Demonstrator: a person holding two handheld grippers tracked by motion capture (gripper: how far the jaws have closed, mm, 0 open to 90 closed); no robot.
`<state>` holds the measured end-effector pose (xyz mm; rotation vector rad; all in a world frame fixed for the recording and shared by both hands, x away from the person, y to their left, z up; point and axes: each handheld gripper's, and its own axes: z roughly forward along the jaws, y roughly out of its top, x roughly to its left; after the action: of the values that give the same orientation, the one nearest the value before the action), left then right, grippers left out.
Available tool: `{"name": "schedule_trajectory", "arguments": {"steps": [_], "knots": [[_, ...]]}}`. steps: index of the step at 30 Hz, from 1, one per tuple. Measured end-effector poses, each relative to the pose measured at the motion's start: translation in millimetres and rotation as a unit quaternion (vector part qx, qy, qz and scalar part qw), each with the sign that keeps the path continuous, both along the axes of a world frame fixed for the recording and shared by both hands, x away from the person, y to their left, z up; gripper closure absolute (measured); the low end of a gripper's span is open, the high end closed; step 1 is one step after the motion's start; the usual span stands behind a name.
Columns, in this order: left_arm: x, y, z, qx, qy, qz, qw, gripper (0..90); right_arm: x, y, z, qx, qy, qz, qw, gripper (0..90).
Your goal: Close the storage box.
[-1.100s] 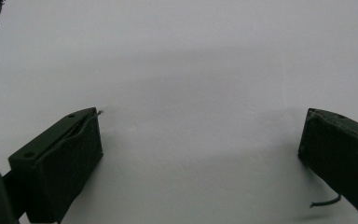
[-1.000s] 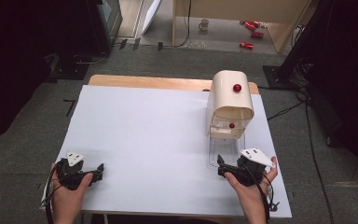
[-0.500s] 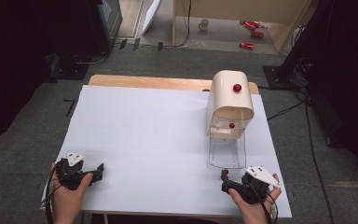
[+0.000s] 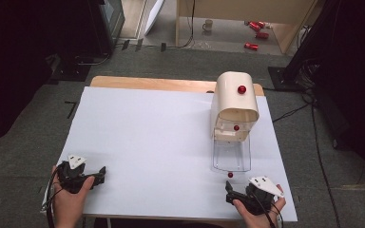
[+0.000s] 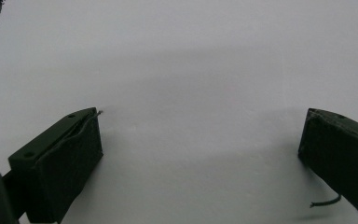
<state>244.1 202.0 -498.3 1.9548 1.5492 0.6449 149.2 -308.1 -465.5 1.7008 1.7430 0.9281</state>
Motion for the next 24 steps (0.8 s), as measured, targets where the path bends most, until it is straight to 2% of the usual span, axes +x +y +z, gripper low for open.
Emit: {"name": "schedule_trajectory", "arguments": {"steps": [5,10,14,17,18,19,20,22,24], "knots": [[0.0,0.0,0.0,0.0,0.0,0.0,1.0,0.0,0.0,1.4,-3.5,-0.005,0.009,-0.002,0.9999,0.0],[0.0,0.0,0.0,0.0,0.0,0.0,1.0,0.0,2.5,1.8,-10.3,-0.01,0.03,-0.013,0.9994,0.0],[0.1,-0.1,0.0,0.0,0.0,0.0,1.0,0.0,4.6,2.6,-16.0,-0.015,0.043,-0.017,0.9988,4.2],[0.1,0.0,0.0,0.0,0.0,0.0,1.0,0.0,7.5,1.9,-20.1,-0.013,0.049,-0.018,0.9985,10.6],[0.1,-0.1,0.0,0.0,0.0,0.0,1.0,0.0,8.0,1.7,-21.1,-0.013,0.048,-0.019,0.9986,15.2],[0.1,0.0,0.0,0.0,0.0,0.0,1.0,0.0,8.4,2.2,-22.1,-0.012,0.047,-0.018,0.9987,24.3],[0.1,0.0,0.0,0.0,0.0,0.0,1.0,0.0,8.4,2.2,-22.1,-0.012,0.047,-0.018,0.9987,24.3],[0.1,0.0,0.0,0.001,0.0,0.0,1.0,0.0,8.8,3.1,-22.9,-0.016,0.042,-0.018,0.9988,37.7],[-0.1,0.0,0.0,0.001,-0.001,0.0,1.0,0.0,9.5,3.4,-23.8,-0.015,0.04,-0.02,0.9989,46.0]]}}
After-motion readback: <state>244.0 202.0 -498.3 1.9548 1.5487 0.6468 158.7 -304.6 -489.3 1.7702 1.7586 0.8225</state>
